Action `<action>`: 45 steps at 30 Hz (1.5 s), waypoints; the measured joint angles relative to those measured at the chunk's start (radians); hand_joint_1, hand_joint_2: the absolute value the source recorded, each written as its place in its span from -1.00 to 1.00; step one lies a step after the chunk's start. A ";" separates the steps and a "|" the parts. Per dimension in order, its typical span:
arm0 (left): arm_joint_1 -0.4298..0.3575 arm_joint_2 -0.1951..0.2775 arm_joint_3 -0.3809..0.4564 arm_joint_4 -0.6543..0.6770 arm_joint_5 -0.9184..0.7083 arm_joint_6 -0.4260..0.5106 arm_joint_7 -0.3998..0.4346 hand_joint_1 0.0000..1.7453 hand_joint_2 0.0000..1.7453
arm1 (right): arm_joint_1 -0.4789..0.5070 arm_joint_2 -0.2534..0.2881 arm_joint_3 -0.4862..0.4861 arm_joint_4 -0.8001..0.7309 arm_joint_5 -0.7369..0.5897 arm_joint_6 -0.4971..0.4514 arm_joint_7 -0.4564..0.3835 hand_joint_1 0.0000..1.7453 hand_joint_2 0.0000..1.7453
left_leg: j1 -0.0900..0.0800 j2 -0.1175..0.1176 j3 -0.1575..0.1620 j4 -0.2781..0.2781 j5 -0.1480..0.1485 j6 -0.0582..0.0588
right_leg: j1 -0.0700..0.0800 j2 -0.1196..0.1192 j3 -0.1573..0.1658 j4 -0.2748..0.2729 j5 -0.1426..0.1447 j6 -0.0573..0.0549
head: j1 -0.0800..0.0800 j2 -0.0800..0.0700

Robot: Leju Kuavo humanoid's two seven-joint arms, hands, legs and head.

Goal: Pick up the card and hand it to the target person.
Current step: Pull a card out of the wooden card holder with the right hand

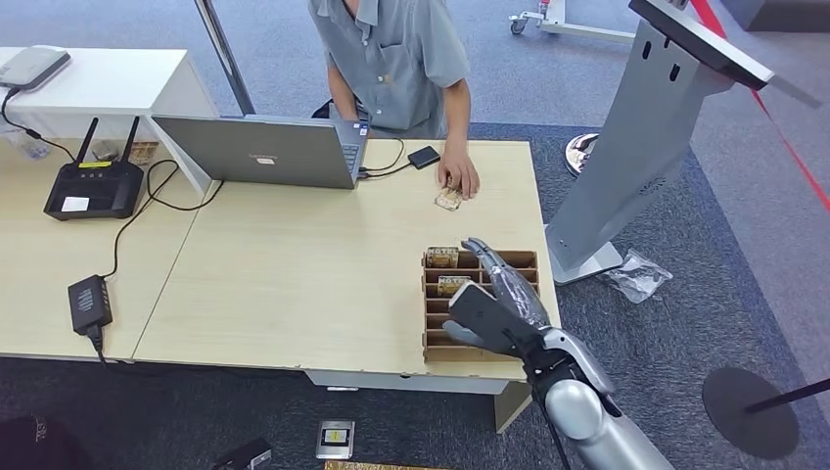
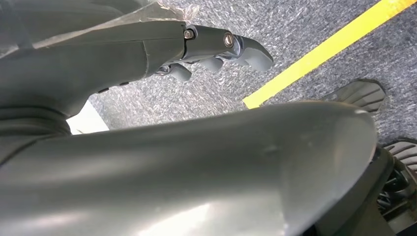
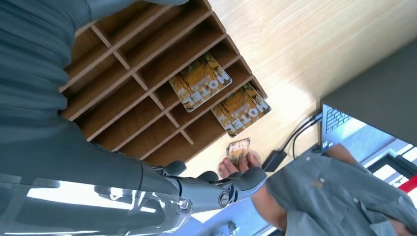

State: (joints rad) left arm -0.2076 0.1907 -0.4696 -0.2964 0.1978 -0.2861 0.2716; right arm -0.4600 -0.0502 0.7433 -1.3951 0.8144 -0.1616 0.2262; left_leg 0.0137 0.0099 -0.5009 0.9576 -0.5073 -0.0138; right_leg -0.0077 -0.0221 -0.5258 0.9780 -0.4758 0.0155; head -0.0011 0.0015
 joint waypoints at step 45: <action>0.086 -0.002 0.027 0.020 0.066 0.000 -0.033 -1.00 -1.00 | -0.156 0.159 0.159 0.311 0.030 -0.024 0.000 0.01 1.00 | 0.000 0.000 0.000 0.000 0.000 0.000 | 0.000 0.000 0.000 0.000 0.000 0.000 | 0.000 0.000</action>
State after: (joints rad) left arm -0.1221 0.1892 -0.4422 -0.2761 0.2639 -0.2863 0.2382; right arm -0.6159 0.1084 0.9023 -1.0845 0.8439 -0.1858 0.2264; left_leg 0.0139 0.0099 -0.5007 0.9577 -0.5072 -0.0139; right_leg -0.0075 -0.0221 -0.5261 0.9782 -0.4758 0.0155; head -0.0012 0.0015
